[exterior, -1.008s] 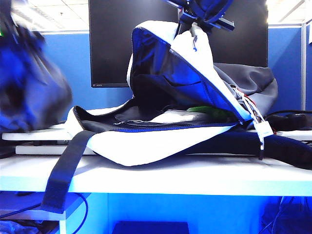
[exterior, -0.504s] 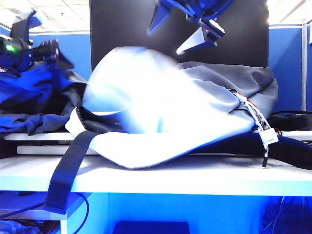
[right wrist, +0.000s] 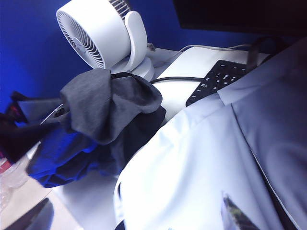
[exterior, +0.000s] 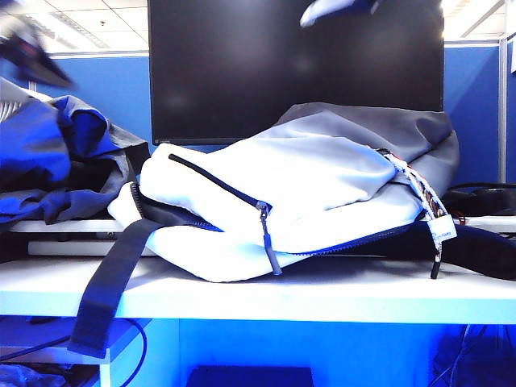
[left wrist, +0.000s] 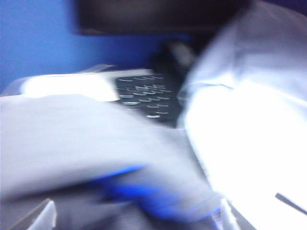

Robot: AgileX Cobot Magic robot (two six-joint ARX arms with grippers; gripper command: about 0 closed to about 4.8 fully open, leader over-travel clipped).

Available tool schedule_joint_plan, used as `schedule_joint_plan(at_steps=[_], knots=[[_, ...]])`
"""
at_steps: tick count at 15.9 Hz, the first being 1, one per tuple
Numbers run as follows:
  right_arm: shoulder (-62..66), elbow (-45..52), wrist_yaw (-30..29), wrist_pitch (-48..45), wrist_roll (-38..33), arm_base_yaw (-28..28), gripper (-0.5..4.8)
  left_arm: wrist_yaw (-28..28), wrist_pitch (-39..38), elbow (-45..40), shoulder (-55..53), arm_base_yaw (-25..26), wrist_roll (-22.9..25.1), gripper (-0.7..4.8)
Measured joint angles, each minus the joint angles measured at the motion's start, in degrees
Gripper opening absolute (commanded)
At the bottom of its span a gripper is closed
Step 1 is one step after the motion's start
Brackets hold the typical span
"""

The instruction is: Take the gray clothes out of the backpack.

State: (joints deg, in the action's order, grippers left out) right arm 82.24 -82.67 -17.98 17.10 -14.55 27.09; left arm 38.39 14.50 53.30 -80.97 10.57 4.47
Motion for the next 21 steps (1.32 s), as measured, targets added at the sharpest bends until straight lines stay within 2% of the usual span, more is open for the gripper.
schedule_joint_plan(at_steps=[2,5,6,8,9,10,11,13,14,16,17,18,19,21], knots=[[-3.9,0.0,1.4,2.6,0.8,0.0,4.79,0.0,-7.2,0.0,4.6,3.8,0.0,4.79],[-7.9,0.0,2.9,8.0,2.5,0.0,4.79,2.6,-17.9,0.0,14.0,5.0,0.7,4.79],[-9.3,0.0,3.1,9.7,2.9,0.0,4.79,3.1,-19.7,0.0,16.7,5.0,0.9,4.20],[-14.1,0.0,5.9,15.1,4.2,0.0,4.79,3.7,-19.5,0.0,25.5,6.2,1.1,1.19],[-16.3,0.0,6.2,17.6,4.8,0.0,4.61,4.4,-19.4,0.0,28.8,7.8,0.7,0.44],[-18.0,0.0,6.4,19.3,5.8,0.0,3.53,5.5,-19.2,0.0,30.7,8.3,-0.2,0.14],[-22.1,0.0,6.3,22.1,8.2,0.0,2.41,10.2,-18.1,0.0,33.4,8.2,-2.5,0.13],[-26.5,-0.1,6.3,24.6,9.7,0.0,1.01,16.5,-13.5,0.0,34.5,4.9,-8.2,-0.06],[-30.4,0.0,7.8,26.1,11.4,0.0,0.39,18.4,-12.5,0.0,34.5,-1.7,-12.1,-0.06],[-36.1,0.0,12.5,26.4,13.0,0.0,0.14,19.2,-14.8,0.0,35.2,-16.5,-13.0,-0.06],[-38.9,0.0,13.0,27.0,12.2,0.0,0.07,19.1,-16.8,0.0,35.8,-21.5,-12.7,-0.06],[-41.7,0.0,13.0,28.8,11.9,0.0,0.07,16.2,-20.0,0.0,37.2,-26.2,-11.5,-0.06],[-44.0,0.2,13.0,30.0,11.0,0.0,0.07,12.0,-23.6,-0.1,39.8,-28.9,-10.0,-0.06],[-49.0,2.1,12.3,31.3,7.2,0.0,0.07,4.0,-29.1,0.0,45.7,-29.0,-6.7,-0.06]])
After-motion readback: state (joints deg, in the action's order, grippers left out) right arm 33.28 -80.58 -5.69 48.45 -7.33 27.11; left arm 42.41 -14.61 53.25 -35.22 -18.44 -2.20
